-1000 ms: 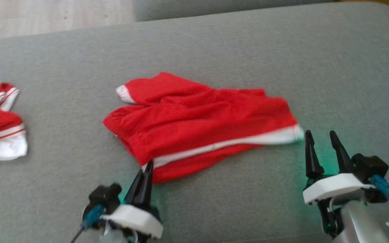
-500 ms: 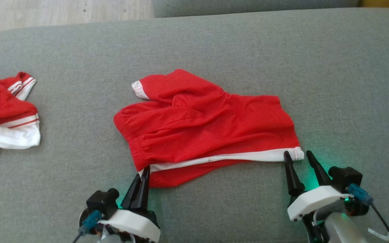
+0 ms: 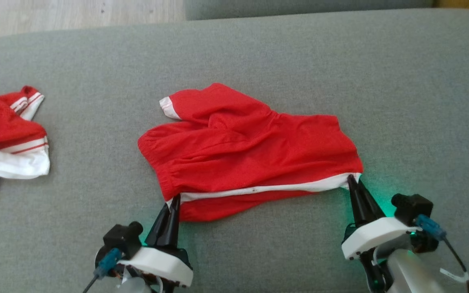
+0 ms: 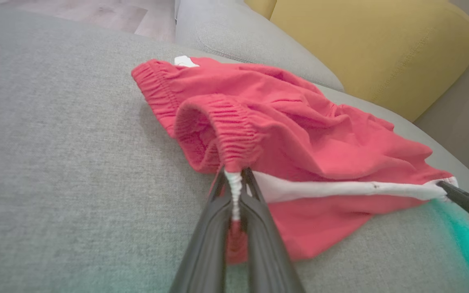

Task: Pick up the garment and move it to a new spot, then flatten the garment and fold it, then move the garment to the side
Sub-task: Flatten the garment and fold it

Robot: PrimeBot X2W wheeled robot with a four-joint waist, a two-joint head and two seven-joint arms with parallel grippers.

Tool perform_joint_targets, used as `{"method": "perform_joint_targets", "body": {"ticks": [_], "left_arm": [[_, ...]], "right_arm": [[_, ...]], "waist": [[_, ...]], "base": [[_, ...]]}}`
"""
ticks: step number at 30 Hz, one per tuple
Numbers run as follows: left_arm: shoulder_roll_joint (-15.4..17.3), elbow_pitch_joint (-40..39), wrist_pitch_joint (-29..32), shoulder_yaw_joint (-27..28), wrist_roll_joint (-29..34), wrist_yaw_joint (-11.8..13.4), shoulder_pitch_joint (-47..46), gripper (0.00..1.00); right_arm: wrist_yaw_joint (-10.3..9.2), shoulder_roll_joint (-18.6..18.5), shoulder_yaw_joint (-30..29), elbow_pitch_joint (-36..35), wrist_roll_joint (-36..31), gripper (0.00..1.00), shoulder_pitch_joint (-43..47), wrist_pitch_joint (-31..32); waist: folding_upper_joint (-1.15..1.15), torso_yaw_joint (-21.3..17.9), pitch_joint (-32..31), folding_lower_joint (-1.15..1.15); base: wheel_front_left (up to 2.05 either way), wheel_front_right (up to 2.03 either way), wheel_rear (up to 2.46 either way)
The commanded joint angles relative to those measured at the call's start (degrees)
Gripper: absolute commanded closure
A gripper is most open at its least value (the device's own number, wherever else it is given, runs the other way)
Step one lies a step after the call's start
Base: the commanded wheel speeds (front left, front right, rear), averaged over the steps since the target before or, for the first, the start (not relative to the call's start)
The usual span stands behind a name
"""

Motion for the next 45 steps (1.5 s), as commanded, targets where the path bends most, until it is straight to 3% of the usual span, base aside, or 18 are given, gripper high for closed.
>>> {"method": "perform_joint_targets", "body": {"ticks": [1,8,18,19,20,25,32,40,45], "left_arm": [[0.05,-1.65,-0.3,2.47,0.58,0.1,-0.95,1.0],[2.29,-7.96,-0.3,4.19,2.16,0.1,-2.98,1.0],[14.3,-19.42,-0.3,1.11,4.34,0.1,-22.28,1.0],[14.3,-19.42,-0.3,1.11,4.34,0.1,-22.28,1.0],[16.21,-20.42,-0.3,-0.01,3.0,0.1,-26.97,1.0],[18.8,-19.28,1.59,-1.71,-1.38,0.1,-35.7,1.0],[18.08,-12.75,4.96,-3.11,-5.91,0.1,-43.02,1.0],[14.23,-4.77,-0.09,-1.11,-1.49,0.39,-55.89,1.0],[11.34,-3.45,-0.27,1.03,-1.15,0.23,-53.6,1.0]], "right_arm": [[-0.04,-0.26,0.91,-2.35,0.67,1.0,-0.3,-0.25],[-0.04,-0.26,1.21,-9.59,4.05,1.0,-1.02,-0.25],[-0.04,-2.68,4.1,-20.72,11.12,1.0,-14.99,-0.25],[-0.04,-2.68,4.1,-20.72,11.12,1.0,-14.99,-0.25],[-0.04,-3.88,4.28,-22.1,12.62,1.0,-18.36,-0.25],[-0.04,-7.11,4.62,-23.29,13.72,1.0,-26.2,1.66],[-0.04,-7.2,3.58,-17.46,12.16,1.0,-37.14,3.44],[-0.04,-4.04,-0.4,-8.17,7.25,1.0,-53.32,-0.11],[-0.04,-2.7,-2.55,-7.52,6.29,1.0,-51.28,-0.22]], "waist": [[0.0,-0.07,-1.18,0.0],[0.0,-1.47,-7.0,0.0],[0.0,-4.03,-11.27,0.0],[0.0,-4.03,-11.27,0.0],[0.0,-4.18,-11.11,0.0],[0.0,-4.45,-9.24,0.0],[0.0,-5.2,0.18,0.0],[0.0,-6.53,8.46,0.0],[0.0,-7.02,8.2,0.0]], "base": [[0.0,0.0,0.0],[0.0,0.0,0.0],[0.0,0.0,0.0],[0.0,0.0,0.0],[0.0,0.0,0.0],[0.0,0.0,0.0],[0.0,0.0,0.0],[0.0,0.0,0.0],[0.0,0.0,0.0]]}}
